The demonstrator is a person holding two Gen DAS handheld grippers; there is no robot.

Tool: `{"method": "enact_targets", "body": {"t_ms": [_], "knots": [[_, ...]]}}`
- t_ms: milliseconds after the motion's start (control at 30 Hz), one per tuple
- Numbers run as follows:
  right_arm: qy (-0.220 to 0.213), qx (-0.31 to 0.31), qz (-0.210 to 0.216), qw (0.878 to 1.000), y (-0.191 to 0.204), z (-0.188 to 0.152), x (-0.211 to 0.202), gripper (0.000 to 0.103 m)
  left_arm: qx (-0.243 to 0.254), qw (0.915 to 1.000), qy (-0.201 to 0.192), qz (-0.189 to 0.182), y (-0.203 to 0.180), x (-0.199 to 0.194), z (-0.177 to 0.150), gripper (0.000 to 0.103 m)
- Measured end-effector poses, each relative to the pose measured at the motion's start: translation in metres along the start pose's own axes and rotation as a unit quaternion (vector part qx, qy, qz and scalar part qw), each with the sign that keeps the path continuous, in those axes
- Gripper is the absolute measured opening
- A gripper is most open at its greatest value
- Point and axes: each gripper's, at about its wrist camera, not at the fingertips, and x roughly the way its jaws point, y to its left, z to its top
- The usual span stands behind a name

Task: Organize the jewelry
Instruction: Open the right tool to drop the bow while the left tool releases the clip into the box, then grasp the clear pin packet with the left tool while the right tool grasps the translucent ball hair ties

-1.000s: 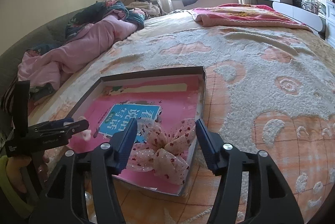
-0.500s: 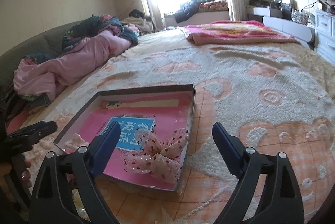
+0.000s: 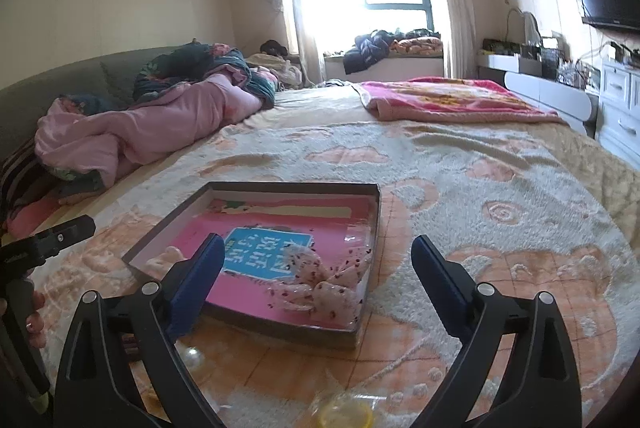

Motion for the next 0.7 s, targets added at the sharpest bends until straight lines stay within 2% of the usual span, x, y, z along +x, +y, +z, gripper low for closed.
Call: {"method": "enact_targets", "body": {"t_ms": [400, 700], "knots": [[0.005, -0.015, 0.020, 1.000, 0.030, -0.011, -0.020, 0.092, -0.014, 0.9998, -0.014, 0.010, 0.028, -0.029, -0.010, 0.092], [0.015, -0.057, 0.040, 0.997, 0.063, -0.025, -0.027, 0.092, -0.009, 0.9997, -0.013, 0.018, 0.044, -0.040, -0.021, 0.092]]}}
